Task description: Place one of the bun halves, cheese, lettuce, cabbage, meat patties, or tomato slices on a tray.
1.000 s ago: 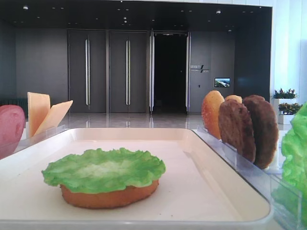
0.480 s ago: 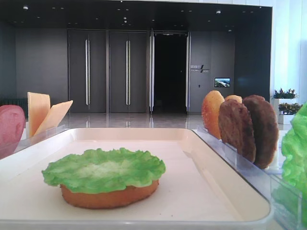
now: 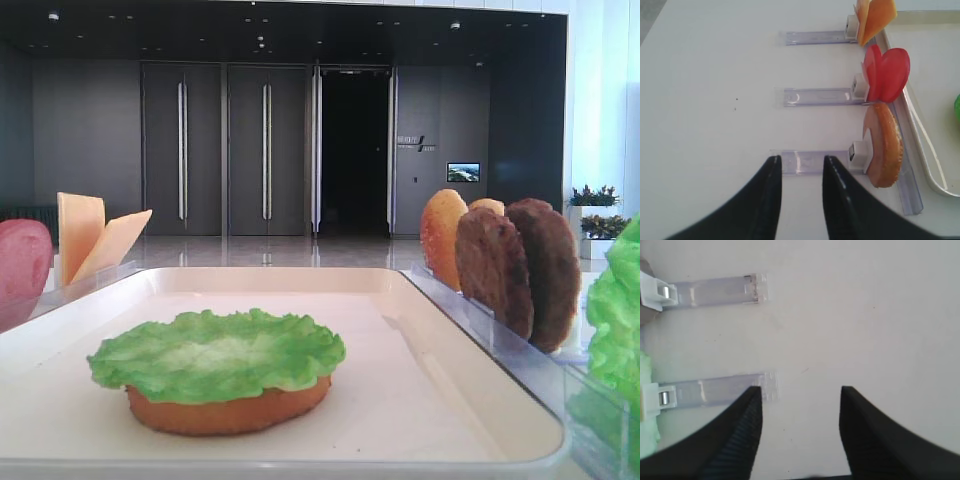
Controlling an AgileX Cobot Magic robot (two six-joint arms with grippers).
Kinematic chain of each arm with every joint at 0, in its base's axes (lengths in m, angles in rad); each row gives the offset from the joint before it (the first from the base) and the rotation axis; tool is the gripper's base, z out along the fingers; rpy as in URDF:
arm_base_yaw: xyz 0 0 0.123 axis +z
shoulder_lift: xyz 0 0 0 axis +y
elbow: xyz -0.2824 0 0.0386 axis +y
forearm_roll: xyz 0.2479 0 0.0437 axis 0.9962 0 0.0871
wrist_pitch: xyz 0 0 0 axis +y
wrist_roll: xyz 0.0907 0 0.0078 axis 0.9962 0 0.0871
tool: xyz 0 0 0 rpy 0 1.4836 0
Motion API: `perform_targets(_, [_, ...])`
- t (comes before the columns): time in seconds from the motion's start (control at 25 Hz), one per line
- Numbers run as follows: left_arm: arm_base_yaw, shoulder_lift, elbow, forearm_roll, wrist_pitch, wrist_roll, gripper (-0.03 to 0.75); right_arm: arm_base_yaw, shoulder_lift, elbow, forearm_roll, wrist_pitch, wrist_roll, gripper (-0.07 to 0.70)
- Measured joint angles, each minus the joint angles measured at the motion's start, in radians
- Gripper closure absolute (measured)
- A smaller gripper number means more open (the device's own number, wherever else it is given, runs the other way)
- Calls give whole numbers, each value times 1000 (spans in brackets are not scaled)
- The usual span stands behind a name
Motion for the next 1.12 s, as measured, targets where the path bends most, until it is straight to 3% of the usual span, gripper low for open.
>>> perform_targets(0.6, [0, 0, 0, 0, 0, 0, 496, 7, -640, 269, -43, 30, 0, 262])
perform_targets(0.8, [0, 0, 0, 0, 0, 0, 496, 8, -809, 287, -43, 24, 3, 262])
perform_targets(1.12, [0, 0, 0, 0, 0, 0, 496, 9, -867, 305, -44, 1, 5, 262])
